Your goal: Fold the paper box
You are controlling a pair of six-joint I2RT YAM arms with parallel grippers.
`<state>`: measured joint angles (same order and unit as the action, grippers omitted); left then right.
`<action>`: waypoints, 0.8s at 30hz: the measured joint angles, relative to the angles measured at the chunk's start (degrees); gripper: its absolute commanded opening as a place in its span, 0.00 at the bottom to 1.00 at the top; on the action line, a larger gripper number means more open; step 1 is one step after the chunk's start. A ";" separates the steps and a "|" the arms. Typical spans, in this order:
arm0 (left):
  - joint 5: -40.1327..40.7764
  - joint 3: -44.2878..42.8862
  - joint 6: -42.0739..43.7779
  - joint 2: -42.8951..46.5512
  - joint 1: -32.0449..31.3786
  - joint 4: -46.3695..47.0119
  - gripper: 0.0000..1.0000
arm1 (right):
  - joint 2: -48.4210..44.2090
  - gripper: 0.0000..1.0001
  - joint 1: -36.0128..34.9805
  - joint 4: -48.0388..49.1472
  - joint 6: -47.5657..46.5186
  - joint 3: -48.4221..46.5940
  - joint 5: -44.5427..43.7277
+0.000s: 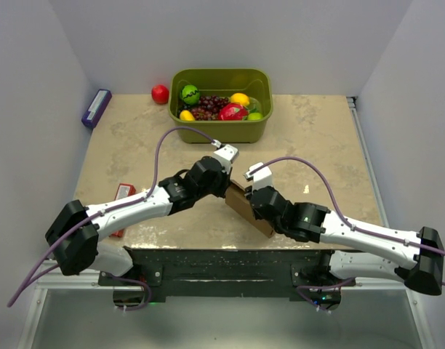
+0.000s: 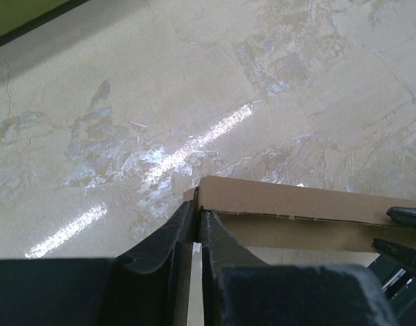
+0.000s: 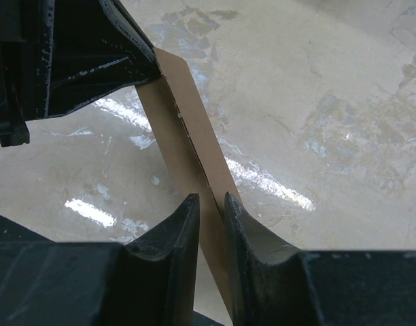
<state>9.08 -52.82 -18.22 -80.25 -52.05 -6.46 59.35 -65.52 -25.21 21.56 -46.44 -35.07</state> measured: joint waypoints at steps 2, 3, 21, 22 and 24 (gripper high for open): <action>0.11 0.00 0.00 0.00 -0.09 0.00 0.14 | 0.31 0.22 -0.11 0.02 0.00 0.04 -0.26; 0.13 0.00 0.00 0.00 -0.11 0.00 0.14 | 0.59 0.21 -0.13 0.04 0.00 0.04 -0.42; 0.72 0.00 -0.50 0.46 -0.26 -0.85 0.44 | 3.67 0.11 -0.98 0.55 2.01 0.22 -6.21; 0.70 0.00 -0.59 0.57 -0.28 -1.01 0.45 | 3.78 0.10 -1.03 0.52 2.10 0.17 -6.47; 0.72 0.00 -0.72 0.92 -0.42 -1.60 0.46 | 3.93 0.10 -1.11 0.59 2.40 0.15 -7.10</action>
<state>9.80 -52.82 -18.94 -79.33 -52.47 -8.05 63.29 -66.63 -24.62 23.97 -46.28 -42.17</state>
